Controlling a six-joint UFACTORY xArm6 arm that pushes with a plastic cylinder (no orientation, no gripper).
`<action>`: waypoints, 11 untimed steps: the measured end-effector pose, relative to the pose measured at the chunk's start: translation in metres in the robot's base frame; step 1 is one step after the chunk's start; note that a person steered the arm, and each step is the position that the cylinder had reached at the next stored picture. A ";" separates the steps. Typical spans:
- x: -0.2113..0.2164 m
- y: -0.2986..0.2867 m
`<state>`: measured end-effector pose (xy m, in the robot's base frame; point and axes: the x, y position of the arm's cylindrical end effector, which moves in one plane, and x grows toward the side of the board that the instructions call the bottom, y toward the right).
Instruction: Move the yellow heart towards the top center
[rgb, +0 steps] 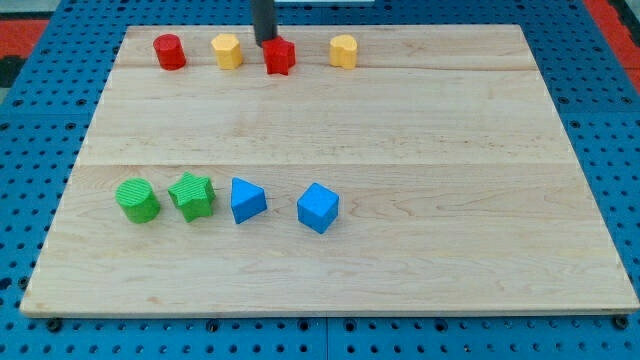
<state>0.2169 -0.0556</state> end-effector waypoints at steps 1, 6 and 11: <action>-0.019 0.045; 0.056 0.136; 0.082 0.085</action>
<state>0.2991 0.0296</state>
